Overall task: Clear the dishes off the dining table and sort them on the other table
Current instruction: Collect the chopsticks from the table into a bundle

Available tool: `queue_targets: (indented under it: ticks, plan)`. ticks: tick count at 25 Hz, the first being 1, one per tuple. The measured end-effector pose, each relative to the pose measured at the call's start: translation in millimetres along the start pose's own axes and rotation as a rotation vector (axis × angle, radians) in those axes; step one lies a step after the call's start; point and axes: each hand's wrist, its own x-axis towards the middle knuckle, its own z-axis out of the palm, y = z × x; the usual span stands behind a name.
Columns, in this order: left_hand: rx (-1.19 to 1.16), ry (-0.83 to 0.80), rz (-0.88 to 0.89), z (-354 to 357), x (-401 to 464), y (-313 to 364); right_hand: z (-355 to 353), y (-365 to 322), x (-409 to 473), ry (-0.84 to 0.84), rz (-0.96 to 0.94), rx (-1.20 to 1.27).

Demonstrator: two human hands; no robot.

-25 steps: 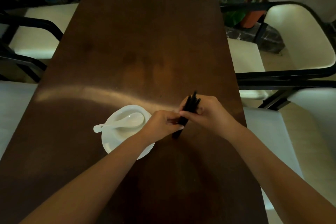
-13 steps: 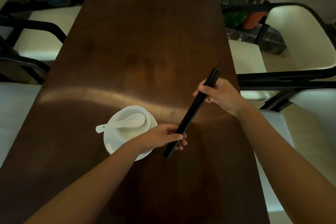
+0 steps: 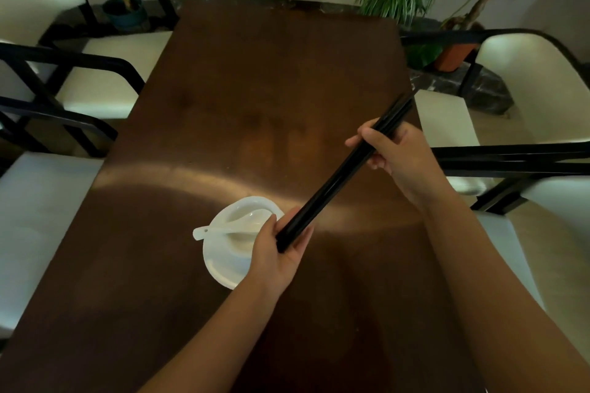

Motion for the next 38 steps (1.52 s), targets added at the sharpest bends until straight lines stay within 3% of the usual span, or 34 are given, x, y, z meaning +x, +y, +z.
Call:
queue_targets:
  ticks: [2, 4, 6, 8, 16, 22, 30, 38]
  plan:
    - [0.131, 0.004, 0.029, -2, -5, 4, 4, 2, -2, 0.086, 0.025, -0.054]
    - [0.468, 0.05, 0.058, -7, -13, 10, 2, 10, -3, 0.145, 0.084, -0.081]
    - [0.766, 0.091, 0.086, -19, -25, 16, -1, 24, -4, 0.14, 0.174, -0.064]
    - [0.884, 0.141, 0.106, -41, -37, 20, 2, 45, -6, 0.093, 0.287, -0.042]
    - [0.922, 0.296, 0.113, -120, -66, 13, 61, 127, -20, 0.052, 0.666, 0.045]
    - [1.039, 0.442, 0.249, -139, -53, 36, 97, 152, -20, 0.191, 0.837, 0.112]
    - [1.127, 0.482, 0.261, -151, -42, 49, 110, 171, -34, 0.284, 0.825, 0.099]
    - [1.176, 0.458, 0.237, -165, -40, 62, 112, 181, -51, 0.216, 0.827, 0.039]
